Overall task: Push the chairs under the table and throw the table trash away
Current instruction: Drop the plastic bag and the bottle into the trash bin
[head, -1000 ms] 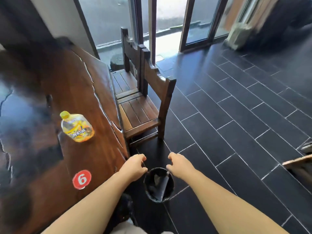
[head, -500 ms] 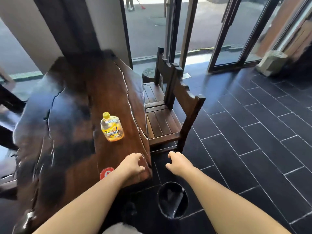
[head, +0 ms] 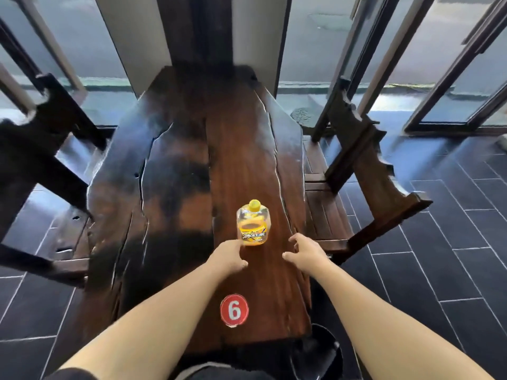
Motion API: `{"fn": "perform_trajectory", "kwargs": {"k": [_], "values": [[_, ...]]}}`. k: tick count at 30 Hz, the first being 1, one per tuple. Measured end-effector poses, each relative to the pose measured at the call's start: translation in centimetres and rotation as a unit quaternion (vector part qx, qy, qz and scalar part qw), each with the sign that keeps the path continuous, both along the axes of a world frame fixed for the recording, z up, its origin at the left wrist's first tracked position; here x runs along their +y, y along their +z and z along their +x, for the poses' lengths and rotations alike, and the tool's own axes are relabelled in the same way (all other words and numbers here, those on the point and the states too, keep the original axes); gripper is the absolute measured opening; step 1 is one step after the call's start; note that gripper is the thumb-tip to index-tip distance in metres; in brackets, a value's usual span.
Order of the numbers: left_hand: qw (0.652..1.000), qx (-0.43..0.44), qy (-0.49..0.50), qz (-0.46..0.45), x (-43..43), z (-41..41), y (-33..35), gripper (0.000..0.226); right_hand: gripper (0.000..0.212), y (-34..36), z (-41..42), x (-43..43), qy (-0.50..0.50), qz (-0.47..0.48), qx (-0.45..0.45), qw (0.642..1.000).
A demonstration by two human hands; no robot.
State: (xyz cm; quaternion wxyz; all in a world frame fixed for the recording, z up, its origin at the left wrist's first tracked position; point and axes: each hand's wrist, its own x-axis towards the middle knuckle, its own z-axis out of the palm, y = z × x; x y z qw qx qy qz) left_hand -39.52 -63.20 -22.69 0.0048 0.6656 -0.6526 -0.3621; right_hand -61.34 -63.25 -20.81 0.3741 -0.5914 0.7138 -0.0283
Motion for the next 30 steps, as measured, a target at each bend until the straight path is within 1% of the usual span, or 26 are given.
{"fn": "perform_trajectory", "kwargs": {"k": [4, 7, 10, 12, 14, 16, 20, 24, 30], "values": [[1.000, -0.010, 0.010, 0.004, -2.4, 2.9, -1.2, 0.052, 0.055, -0.6, 2.0, -2.8, -0.017, 0.009, -0.010, 1.000], [1.000, -0.006, 0.006, -0.012, -4.2, 4.1, -1.9, 0.057, 0.063, -1.1, 3.0, -4.5, -0.042, 0.021, -0.030, 0.998], [0.999, 0.022, 0.031, -0.011, -5.7, 4.4, -2.4, 0.077, 0.077, -1.7, 3.8, -6.1, -0.070, 0.024, -0.064, 0.995], [0.995, 0.078, 0.057, 0.002, -6.6, 4.4, -2.6, 0.092, 0.086, -1.9, 4.2, -7.0, -0.089, 0.025, -0.096, 0.991], [0.989, 0.131, 0.061, 0.013, -7.5, 4.3, -3.0, 0.104, 0.094, -2.3, 4.6, -7.6, -0.104, 0.021, -0.147, 0.983], [0.987, 0.151, 0.055, 0.028, -8.3, 4.2, -3.3, 0.110, 0.097, -2.8, 5.1, -8.0, -0.107, 0.012, -0.179, 0.978], [0.983, 0.172, 0.060, 0.031, -9.0, 3.5, -4.2, 0.107, 0.094, -3.6, 5.8, -8.2, -0.113, -0.003, -0.188, 0.976], [0.976, 0.198, 0.092, 0.026, -9.0, 2.8, -4.7, 0.093, 0.076, -4.1, 5.9, -8.3, -0.122, -0.018, -0.201, 0.972], [0.976, 0.192, 0.095, 0.020, -8.3, 1.4, -3.9, 0.087, 0.071, -4.3, 4.6, -7.6, -0.118, -0.020, -0.204, 0.972]]}}
